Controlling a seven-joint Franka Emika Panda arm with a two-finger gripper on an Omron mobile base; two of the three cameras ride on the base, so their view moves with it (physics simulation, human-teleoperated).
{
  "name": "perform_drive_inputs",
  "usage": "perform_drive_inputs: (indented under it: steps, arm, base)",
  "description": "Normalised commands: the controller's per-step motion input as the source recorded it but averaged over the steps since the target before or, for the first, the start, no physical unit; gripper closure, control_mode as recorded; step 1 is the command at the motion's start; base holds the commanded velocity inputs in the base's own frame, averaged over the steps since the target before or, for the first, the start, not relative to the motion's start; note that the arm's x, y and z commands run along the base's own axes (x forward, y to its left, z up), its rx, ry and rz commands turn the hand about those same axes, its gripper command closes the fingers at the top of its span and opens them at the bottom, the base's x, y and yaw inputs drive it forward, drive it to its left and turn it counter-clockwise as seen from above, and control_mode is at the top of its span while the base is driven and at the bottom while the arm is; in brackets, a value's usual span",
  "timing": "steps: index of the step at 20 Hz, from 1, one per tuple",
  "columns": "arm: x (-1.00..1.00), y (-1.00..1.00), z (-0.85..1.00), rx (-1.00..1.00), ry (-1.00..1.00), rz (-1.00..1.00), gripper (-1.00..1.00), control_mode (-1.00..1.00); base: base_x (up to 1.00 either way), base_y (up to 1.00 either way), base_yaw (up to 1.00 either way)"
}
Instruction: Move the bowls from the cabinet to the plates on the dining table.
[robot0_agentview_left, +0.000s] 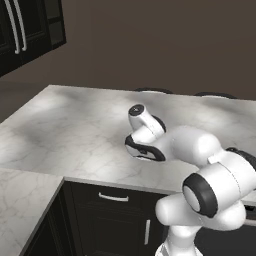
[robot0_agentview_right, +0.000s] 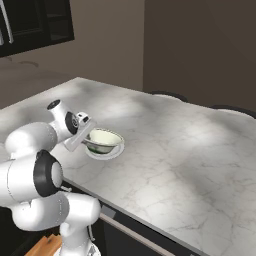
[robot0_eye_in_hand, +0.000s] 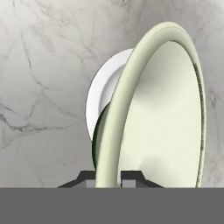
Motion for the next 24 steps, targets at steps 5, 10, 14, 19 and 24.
perform_drive_inputs:
  steps: [5, 10, 14, 19, 24]
  arm:
    - [0.16, 0.05, -0.19, 0.0, 0.0, -0.02, 1.0, -1.0]
    - [0.13, 0.05, -0.1, 0.0, 0.0, -0.02, 1.0, -1.0]
    - [0.12, 0.03, -0.1, 0.0, 0.0, -0.02, 1.0, -1.0]
    - [0.11, 0.02, -0.1, 0.0, 0.0, -0.02, 1.0, -1.0]
    - [0.14, 0.0, -0.21, -0.04, 0.0, -0.04, 1.0, -1.0]
  base:
    - [0.0, 0.0, 0.0]
    - [0.0, 0.0, 0.0]
    - [0.0, 0.0, 0.0]
    - [0.0, 0.0, 0.0]
    - [0.0, 0.0, 0.0]
